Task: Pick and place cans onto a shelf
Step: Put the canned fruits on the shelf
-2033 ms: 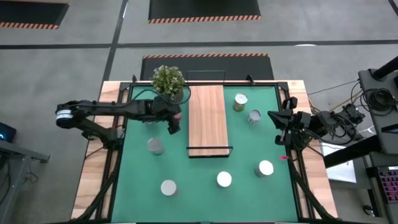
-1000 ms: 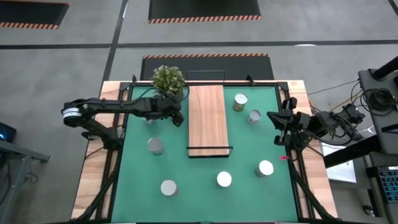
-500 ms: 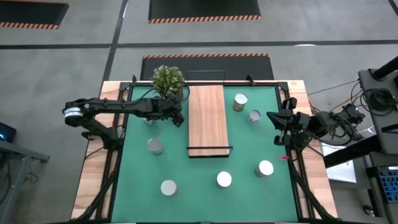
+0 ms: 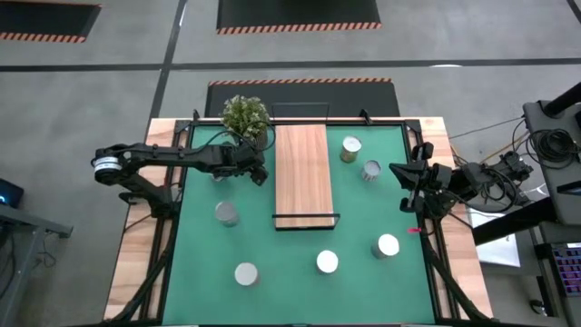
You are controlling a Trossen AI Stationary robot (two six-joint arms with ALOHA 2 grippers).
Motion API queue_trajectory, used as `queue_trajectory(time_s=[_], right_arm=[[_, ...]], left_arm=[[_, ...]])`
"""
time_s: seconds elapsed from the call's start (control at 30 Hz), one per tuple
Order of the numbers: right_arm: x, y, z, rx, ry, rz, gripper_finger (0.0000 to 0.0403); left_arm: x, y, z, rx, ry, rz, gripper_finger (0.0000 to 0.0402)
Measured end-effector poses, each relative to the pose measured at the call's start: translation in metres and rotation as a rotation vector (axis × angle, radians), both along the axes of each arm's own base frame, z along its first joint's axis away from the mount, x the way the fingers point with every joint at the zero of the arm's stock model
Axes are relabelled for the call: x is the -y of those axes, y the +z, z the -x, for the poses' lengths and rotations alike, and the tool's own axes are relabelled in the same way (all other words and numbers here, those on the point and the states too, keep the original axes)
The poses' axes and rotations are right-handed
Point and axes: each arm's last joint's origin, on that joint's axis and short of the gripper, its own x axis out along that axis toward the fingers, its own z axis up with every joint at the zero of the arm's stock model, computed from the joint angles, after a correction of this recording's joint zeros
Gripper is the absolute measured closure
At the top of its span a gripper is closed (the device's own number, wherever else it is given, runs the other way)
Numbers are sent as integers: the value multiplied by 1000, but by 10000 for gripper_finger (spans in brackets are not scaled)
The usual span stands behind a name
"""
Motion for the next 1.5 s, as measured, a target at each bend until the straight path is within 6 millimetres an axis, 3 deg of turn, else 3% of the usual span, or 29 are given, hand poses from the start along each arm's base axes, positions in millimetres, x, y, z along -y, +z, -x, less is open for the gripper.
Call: queue_trajectory(time_s=[0.93, 1.3, 1.5], right_arm=[[0, 0, 0, -4, -4, 12, 394], [0, 0, 0, -5, -5, 15, 394], [0, 0, 0, -5, -6, 17, 394]], left_arm=[[-3, -6, -4, -7, 28, -37, 92], [-3, -6, -4, -33, -14, -55, 9], [-5, -9, -7, -15, 2, -40, 8]])
